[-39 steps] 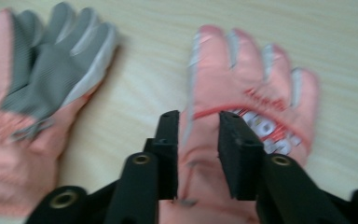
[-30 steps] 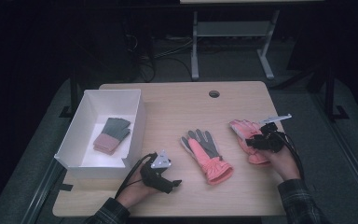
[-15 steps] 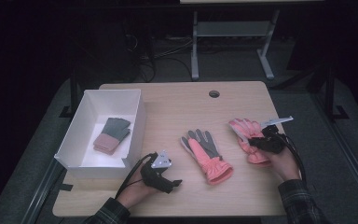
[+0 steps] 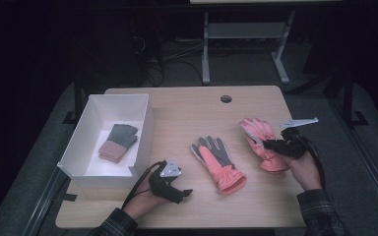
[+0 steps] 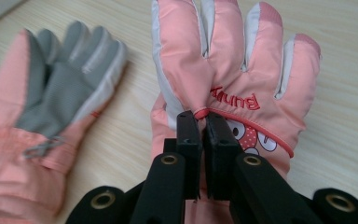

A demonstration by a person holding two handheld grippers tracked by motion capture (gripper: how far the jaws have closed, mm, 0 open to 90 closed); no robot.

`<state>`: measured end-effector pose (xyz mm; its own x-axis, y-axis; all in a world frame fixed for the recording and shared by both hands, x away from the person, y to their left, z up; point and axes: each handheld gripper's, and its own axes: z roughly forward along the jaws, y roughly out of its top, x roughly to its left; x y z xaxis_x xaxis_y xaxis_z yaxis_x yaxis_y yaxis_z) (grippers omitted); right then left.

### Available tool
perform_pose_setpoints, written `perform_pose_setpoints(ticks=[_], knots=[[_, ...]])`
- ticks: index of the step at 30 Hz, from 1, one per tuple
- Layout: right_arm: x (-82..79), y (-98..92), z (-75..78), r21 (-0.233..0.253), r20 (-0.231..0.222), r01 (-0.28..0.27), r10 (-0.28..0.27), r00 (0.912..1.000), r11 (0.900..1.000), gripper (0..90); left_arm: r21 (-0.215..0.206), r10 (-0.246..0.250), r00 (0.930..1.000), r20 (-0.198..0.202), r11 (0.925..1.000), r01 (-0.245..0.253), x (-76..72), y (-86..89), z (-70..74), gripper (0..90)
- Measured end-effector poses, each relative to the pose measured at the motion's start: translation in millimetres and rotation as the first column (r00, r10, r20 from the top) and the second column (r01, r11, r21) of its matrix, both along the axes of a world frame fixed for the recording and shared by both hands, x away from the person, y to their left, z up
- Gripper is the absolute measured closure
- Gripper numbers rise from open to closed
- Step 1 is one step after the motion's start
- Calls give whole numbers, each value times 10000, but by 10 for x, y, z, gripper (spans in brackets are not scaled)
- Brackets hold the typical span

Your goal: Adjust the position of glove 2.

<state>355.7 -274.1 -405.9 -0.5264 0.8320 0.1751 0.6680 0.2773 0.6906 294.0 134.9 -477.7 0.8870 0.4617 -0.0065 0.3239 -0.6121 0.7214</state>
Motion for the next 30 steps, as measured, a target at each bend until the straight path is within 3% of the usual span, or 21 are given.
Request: perform_pose_setpoints(ticks=[12, 22, 30], knots=[[-71, 368, 356, 275, 240, -824, 817, 9964, 9962, 857, 15, -10, 10000, 33, 10000, 10, 7, -7, 2, 126], [-136, 884, 459, 187, 94, -1678, 1676, 9858, 9857, 856, 23, -16, 10000, 18, 10000, 16, 7, -7, 2, 126], [-139, 1199, 457, 121, -46, -2255, 2255, 9742, 9742, 856, 8, -10, 10000, 17, 10000, 10, 7, -7, 1, 126]])
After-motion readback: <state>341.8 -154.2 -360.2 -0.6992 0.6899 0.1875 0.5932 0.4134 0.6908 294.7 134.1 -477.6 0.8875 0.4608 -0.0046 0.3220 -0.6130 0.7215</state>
